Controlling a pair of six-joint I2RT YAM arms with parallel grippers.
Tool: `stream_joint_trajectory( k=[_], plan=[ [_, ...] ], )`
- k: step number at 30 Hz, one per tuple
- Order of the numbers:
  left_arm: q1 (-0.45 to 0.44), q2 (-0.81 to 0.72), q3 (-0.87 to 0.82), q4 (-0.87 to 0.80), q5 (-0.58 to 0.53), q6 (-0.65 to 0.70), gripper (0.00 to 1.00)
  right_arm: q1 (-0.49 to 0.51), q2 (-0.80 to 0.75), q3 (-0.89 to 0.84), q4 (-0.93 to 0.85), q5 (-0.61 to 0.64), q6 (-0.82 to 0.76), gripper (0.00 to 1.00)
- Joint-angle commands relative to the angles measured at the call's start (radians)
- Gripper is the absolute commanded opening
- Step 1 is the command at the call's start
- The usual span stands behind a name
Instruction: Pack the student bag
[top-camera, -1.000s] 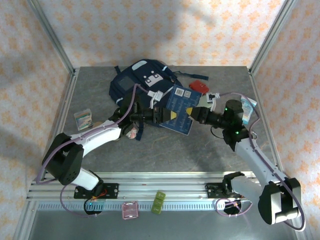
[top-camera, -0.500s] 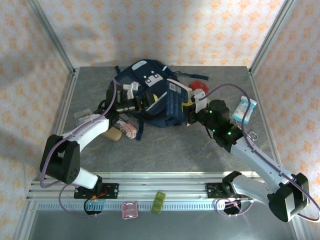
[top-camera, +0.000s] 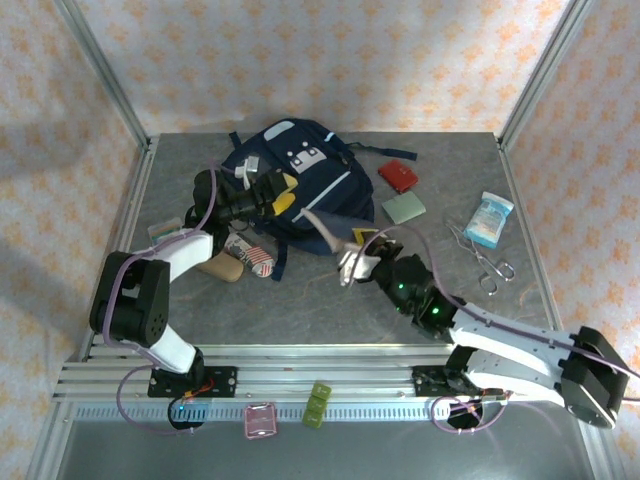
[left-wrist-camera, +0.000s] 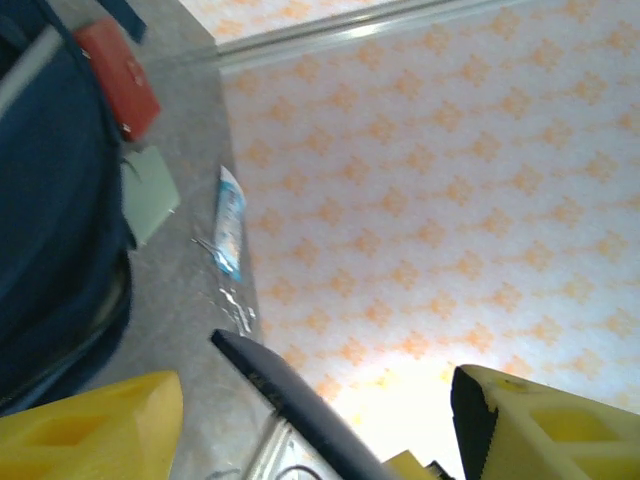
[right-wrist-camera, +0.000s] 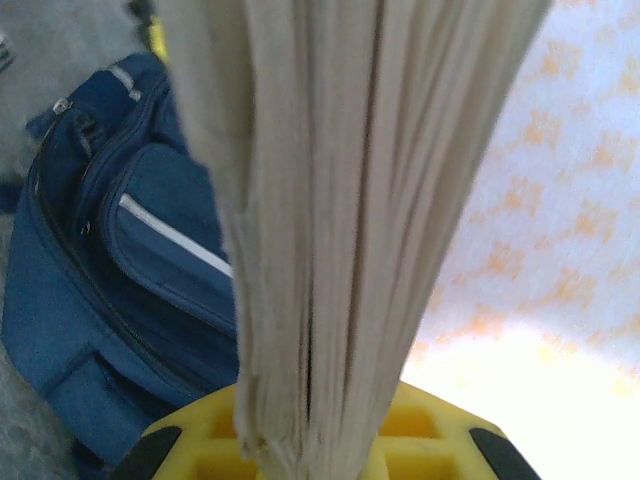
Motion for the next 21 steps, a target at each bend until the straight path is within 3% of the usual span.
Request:
stream_joint_trajectory(
  k=[1, 6, 11, 12, 17, 21],
  plan=[
    [-0.016, 0.008, 0.003, 0.213, 0.111, -0.125, 0.70, 0.059, 0.047, -0.039, 0.216, 0.177, -0.274, 0.00],
    [-0.070, -0.012, 0.007, 0.112, 0.153, -0.031, 0.72, 0.116, 0.078, -0.041, 0.314, 0.195, -0.352, 0.00],
    [-0.094, -0.035, 0.153, -0.647, 0.060, 0.533, 0.74, 0.164, 0.087, -0.016, 0.317, 0.198, -0.394, 0.00],
    [-0.101, -0.031, 0.174, -0.694, 0.066, 0.567, 0.75, 0.172, 0.088, -0.013, 0.311, 0.196, -0.397, 0.00],
    [-0.141, -0.034, 0.193, -0.674, 0.129, 0.555, 0.72, 0.183, 0.115, -0.015, 0.314, 0.192, -0.427, 0.00],
    [-0.183, -0.034, 0.188, -0.708, 0.156, 0.589, 0.60, 0.183, 0.148, -0.022, 0.393, 0.227, -0.463, 0.00]
  ],
)
